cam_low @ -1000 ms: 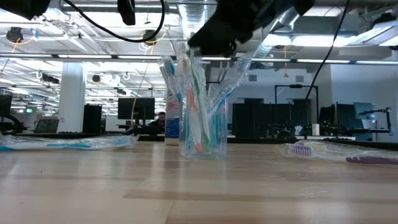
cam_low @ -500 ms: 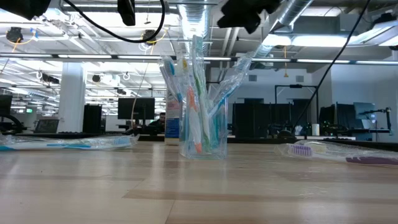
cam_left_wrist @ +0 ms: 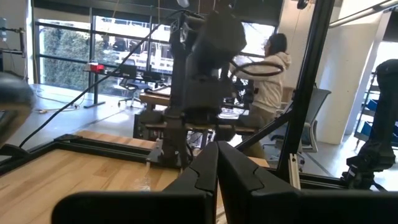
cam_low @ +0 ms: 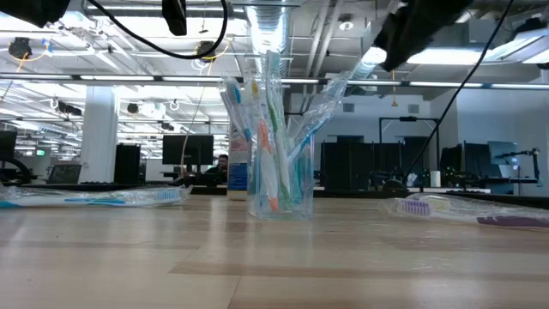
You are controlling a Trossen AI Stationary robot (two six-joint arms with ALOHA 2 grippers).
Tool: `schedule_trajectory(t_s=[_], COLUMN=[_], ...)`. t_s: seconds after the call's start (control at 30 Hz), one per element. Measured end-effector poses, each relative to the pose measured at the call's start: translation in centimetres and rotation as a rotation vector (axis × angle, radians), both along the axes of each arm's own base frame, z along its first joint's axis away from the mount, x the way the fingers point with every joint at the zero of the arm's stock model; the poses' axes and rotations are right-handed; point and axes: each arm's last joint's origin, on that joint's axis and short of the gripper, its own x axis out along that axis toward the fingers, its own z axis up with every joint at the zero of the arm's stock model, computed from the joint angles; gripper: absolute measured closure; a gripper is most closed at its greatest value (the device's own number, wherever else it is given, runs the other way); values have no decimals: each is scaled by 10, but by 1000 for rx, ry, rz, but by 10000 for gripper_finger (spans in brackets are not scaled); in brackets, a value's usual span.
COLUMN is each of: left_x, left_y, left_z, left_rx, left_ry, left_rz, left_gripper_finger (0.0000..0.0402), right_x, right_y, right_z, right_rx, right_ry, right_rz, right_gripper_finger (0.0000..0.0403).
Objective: Pick & Place toothbrushing station
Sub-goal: Put the orange toothbrush into the Transparent organizer
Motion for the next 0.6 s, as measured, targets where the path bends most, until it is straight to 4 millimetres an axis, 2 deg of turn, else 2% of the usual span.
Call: schedule_trajectory(t_s=[0.3,0.6], left_x=[0,0], left_y=[0,0], left_z=[0,0], left_rx=[0,0], left_ry=[0,0], left_rz=[0,0], left_gripper_finger=[401,401], right_x=[-19,-33], right_y=[19,21], right_z=[-26,-53], right_rx=[34,38], right_ry=[125,212], right_rz=[-37,-144], right_gripper_finger=[259,262])
